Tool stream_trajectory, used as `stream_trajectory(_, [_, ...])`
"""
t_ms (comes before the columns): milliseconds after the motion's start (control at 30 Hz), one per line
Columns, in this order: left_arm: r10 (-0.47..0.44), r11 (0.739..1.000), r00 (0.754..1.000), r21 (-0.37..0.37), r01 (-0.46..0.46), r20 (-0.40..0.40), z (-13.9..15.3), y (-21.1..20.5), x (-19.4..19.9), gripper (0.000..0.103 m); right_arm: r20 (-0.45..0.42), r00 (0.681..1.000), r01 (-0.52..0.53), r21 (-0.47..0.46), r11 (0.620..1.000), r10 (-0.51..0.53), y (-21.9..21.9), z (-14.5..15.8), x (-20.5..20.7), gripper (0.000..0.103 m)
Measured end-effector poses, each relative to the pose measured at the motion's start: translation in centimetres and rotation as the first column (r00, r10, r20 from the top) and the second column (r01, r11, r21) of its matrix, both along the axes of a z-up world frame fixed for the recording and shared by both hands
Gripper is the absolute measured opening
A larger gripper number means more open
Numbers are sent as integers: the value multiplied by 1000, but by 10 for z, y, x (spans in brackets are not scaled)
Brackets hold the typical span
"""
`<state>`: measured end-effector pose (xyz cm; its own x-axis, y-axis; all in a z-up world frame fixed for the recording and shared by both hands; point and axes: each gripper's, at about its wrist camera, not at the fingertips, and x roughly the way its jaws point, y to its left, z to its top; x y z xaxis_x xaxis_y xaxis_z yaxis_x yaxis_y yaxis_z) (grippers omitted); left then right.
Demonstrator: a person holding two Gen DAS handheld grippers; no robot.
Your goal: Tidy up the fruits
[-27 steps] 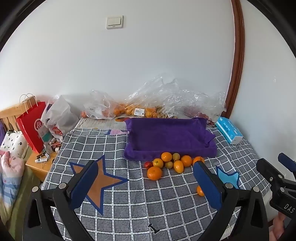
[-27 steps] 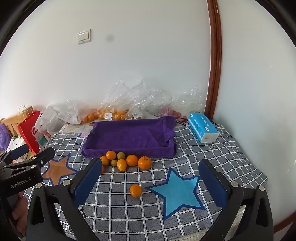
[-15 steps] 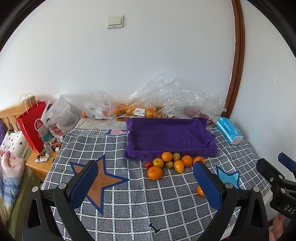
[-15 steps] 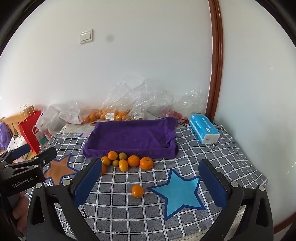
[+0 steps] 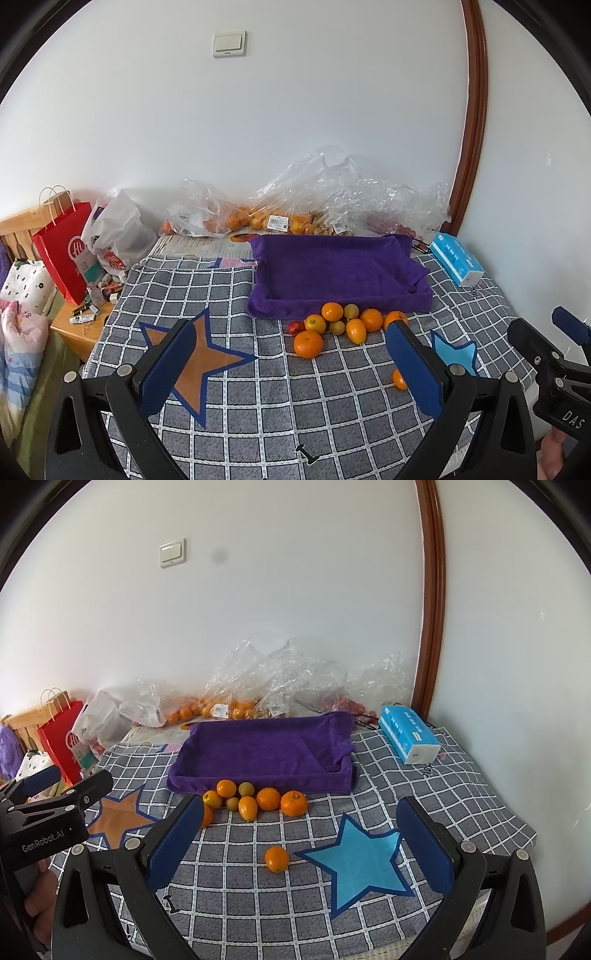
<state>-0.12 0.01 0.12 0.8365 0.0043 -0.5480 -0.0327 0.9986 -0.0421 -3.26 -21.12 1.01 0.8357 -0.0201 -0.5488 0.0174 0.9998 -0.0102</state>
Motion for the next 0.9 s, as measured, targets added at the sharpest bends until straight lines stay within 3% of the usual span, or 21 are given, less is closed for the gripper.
stream_trajectory(200, [-3, 1000, 999, -19, 2, -41, 0, 1, 1, 103, -1, 1000, -1, -3, 1000, 1, 0, 0, 1, 103])
stream_trajectory(767, [-4, 998, 999, -60, 6, 39, 3, 2, -4, 103, 11, 1000, -2, -3, 1000, 2, 2, 1, -3, 103])
stream_trajectory(900, [-4, 1000, 1000, -27, 4, -8, 0, 3, -1, 103, 8, 1000, -7, -4, 1000, 7, 4, -1, -1, 103])
